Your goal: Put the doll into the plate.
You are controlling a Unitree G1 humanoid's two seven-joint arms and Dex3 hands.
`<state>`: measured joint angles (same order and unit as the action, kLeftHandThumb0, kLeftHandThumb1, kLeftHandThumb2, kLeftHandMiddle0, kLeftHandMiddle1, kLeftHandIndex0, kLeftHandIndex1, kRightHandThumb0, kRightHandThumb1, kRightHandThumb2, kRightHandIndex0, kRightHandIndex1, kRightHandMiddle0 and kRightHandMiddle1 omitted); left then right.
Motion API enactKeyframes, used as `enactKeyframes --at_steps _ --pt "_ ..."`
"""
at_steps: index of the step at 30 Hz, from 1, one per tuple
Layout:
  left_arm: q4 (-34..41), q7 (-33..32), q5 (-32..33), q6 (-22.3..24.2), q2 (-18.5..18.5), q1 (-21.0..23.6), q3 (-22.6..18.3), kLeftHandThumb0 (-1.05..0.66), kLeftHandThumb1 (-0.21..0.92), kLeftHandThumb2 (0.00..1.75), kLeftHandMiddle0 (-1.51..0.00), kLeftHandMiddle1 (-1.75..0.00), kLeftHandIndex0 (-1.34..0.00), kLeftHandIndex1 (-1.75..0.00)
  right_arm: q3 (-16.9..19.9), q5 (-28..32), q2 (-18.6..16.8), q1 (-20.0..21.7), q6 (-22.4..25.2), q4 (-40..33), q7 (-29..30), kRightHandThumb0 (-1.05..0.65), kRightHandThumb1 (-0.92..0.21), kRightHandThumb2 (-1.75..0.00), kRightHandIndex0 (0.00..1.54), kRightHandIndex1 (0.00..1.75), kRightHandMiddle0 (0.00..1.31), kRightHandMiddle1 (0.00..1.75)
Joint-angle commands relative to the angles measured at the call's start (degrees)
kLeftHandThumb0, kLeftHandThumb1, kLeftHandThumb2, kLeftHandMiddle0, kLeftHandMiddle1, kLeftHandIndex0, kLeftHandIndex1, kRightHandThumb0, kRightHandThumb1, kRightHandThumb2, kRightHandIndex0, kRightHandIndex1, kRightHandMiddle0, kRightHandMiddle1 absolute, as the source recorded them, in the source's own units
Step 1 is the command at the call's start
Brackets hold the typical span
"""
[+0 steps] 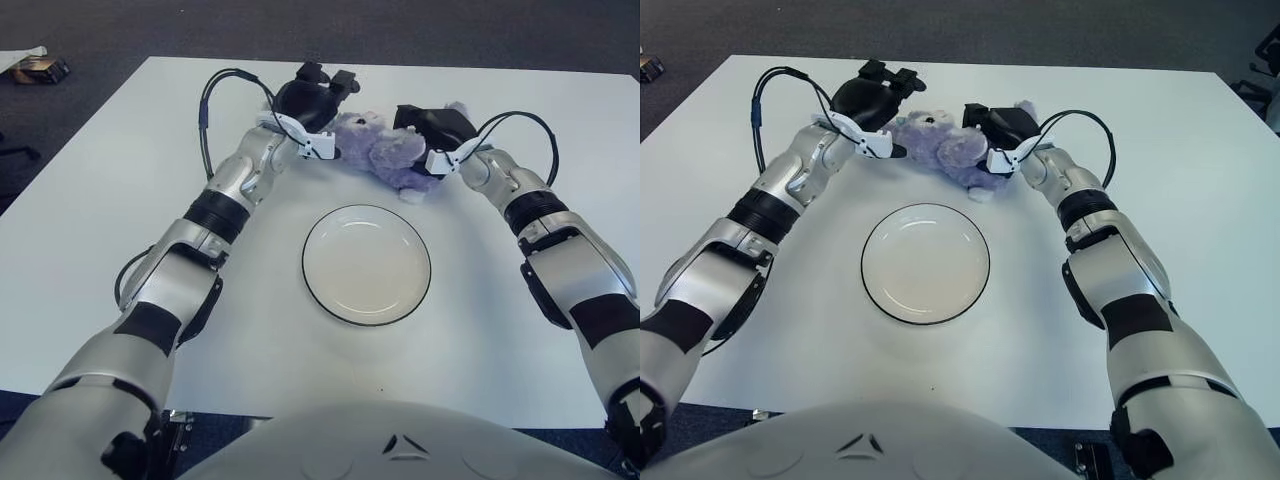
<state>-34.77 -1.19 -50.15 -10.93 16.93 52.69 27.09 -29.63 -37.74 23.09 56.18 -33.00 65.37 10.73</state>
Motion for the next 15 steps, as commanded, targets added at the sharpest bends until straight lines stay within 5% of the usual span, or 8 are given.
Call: enactKeyframes --at_steps 1,6,15 --pt "-4.6 0.1 -0.4 -1.2 -0.2 4.0 1.5 -0.61 0.32 0.92 0.00 -0.55 0.00 -0.71 -1.9 -1.8 -1.5 -3.1 0.1 0.5 -1.2 0.00 -0.05 -1.59 0.85 1.62 0.58 1.75" --pt "-11.0 4.2 0.9 -3.7 -1.6 9.0 3.2 -0.67 0.31 0.90 0.00 -0.39 0.00 -0.60 -2.1 -1.9 -1.4 -3.1 -0.3 0.1 -0.7 0.00 -0.05 -1.58 0.86 1.60 0.59 1.75" --pt "-20.2 23.4 6.2 -7.2 -4.5 19.9 4.5 -0.80 0.32 0.86 -0.02 -0.09 0.00 -0.21 -2.7 -1.9 -1.4 -3.0 0.0 0.0 -1.2 0.00 -0.04 -1.60 0.87 1.62 0.60 1.75"
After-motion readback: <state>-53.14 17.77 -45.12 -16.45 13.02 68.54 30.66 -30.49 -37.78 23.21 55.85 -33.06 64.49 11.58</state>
